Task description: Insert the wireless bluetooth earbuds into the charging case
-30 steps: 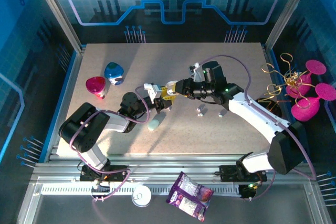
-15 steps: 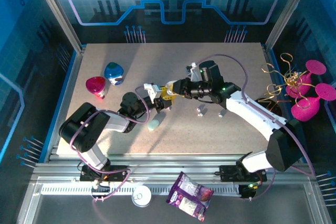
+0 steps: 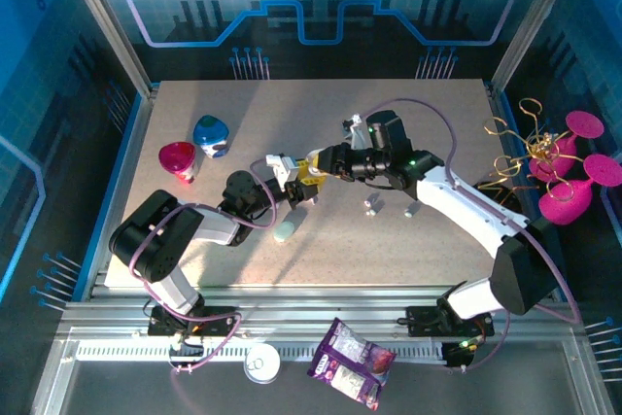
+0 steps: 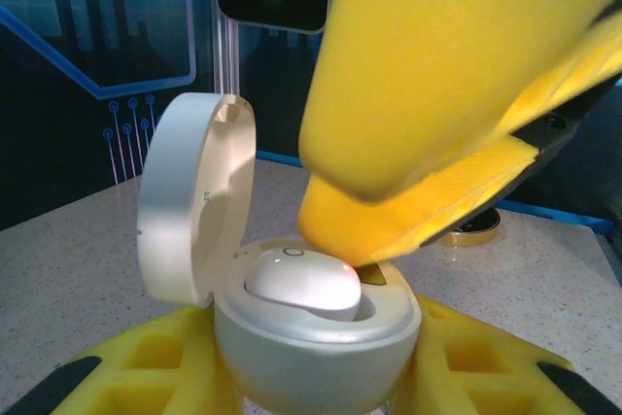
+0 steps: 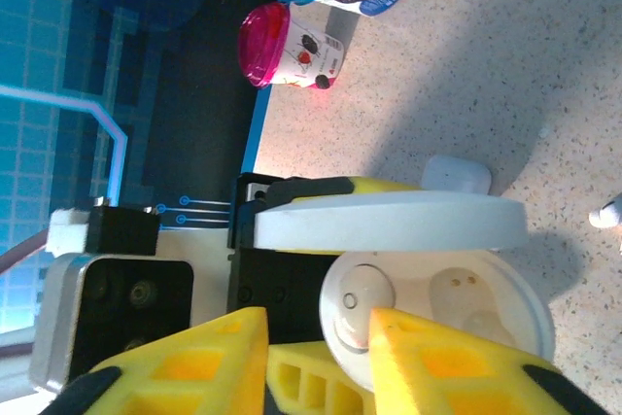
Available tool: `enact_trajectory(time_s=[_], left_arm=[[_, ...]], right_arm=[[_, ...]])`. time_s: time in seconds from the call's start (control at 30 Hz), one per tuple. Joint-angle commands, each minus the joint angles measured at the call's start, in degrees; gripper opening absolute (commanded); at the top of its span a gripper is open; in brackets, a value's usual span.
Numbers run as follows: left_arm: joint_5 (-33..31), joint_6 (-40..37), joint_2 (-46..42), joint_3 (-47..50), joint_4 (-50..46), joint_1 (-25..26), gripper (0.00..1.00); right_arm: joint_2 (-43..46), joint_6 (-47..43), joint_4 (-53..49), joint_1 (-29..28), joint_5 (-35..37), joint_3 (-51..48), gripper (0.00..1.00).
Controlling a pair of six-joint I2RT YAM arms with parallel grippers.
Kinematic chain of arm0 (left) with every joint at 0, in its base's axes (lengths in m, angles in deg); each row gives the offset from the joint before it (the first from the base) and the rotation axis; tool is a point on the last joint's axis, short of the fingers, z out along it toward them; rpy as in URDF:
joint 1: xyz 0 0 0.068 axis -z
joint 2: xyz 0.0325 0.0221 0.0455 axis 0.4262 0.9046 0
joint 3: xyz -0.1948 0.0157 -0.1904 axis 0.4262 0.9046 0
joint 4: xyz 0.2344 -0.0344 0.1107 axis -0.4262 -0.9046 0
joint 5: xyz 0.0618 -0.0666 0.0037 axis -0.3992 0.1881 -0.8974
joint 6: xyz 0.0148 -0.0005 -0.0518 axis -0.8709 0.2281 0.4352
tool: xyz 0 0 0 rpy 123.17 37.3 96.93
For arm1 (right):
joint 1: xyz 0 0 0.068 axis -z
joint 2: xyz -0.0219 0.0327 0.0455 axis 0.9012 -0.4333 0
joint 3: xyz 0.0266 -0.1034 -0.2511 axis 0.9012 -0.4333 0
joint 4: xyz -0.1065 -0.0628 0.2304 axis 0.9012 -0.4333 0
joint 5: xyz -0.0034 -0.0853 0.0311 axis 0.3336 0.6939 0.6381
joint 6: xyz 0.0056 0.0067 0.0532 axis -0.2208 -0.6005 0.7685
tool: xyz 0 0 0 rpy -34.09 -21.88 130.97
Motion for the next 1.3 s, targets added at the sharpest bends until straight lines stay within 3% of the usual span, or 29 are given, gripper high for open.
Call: enact_trajectory(time_s=[0.0,0.13,0.27,0.4,0.6,0.93,1.27], left_arm=[[0.6,-1.8,-0.8,0.1,2.4,-0.1,0.34],[1.1,-1.2,-1.8,0.8,2.4,-1.1,0.34],[1.3,-1.3,-3.5,2.3,2.4,-2.2,0.33],[1.5,-1.4,-5.2,4.1,2.3,-2.4,0.33],[1.5,-1.0,-7.4,5.8,2.3,-2.4,0.33],[1.9,-1.4,-8.5,6.0,2.3,-2.4,0.33],[1.9,-1.7,-8.9,5.7,1.7,-2.4,0.33]], right_arm=[[5.7,-5.3,0.1,-0.4,0.6,-0.6,0.36],[12.3,-8.1,0.0,1.8,3.6,-4.9,0.40],[17.4,-8.1,-0.2,7.6,7.7,-9.9,0.41],[16.3,-11.5,-4.3,13.6,12.9,-10.9,0.41],[5.2,-19.9,-8.4,15.0,26.1,-6.6,0.44],[-19.3,-24.5,-9.8,14.8,41.8,6.4,0.48],[-35.6,-25.1,-15.1,15.2,44.2,20.6,0.47]])
